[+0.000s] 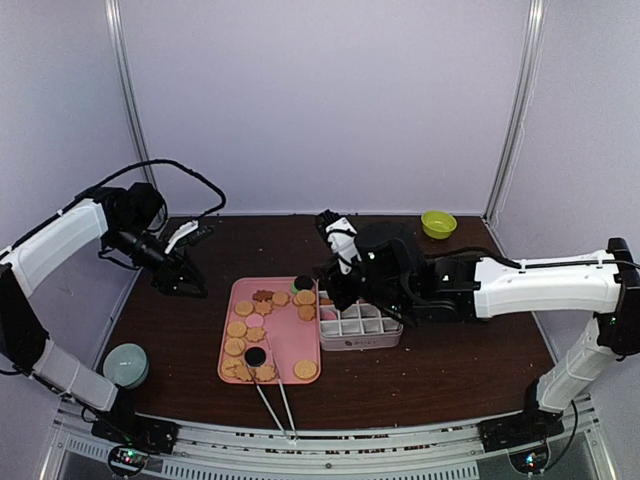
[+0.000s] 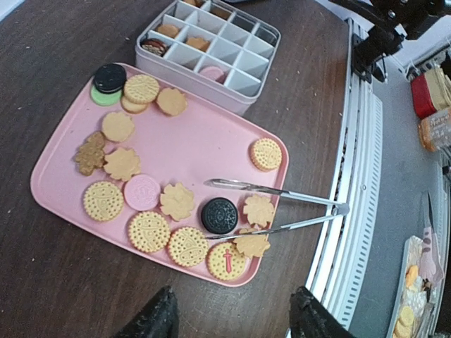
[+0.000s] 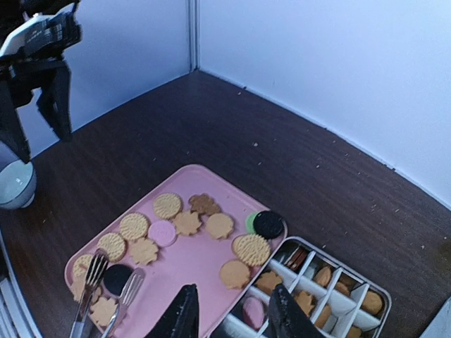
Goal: Pack the cookies
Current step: Pick up the clamp from the plate.
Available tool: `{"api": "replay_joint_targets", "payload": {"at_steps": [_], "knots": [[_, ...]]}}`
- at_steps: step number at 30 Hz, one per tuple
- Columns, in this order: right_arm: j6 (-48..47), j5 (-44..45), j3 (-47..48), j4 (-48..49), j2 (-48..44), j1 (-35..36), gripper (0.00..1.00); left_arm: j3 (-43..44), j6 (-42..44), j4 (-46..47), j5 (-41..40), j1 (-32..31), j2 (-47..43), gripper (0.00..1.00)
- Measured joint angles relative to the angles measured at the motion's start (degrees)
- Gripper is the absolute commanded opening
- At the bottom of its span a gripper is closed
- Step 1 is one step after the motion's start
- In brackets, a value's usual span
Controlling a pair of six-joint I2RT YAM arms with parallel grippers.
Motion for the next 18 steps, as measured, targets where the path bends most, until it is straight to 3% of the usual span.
{"api": "replay_joint_targets", "payload": {"at_steps": [6,12,18], "knots": [[5.35,-1.05,-0.57,-3.61,3.34,8.68,0.39,-2.12,4.28,2.34,-4.33,-4.72,4.55,0.59],[10.38,-1.38,-1.42,-5.51,7.48,9.79,0.34,-8.46,10.88,5.05,-11.39,-14.03,4.63,0.57],[15.37,2.08,-13.22,-5.05,-3.23,7.65,0.34,-10.01,18.32,8.24,-18.29,-22.03,5.64,0.51]]}}
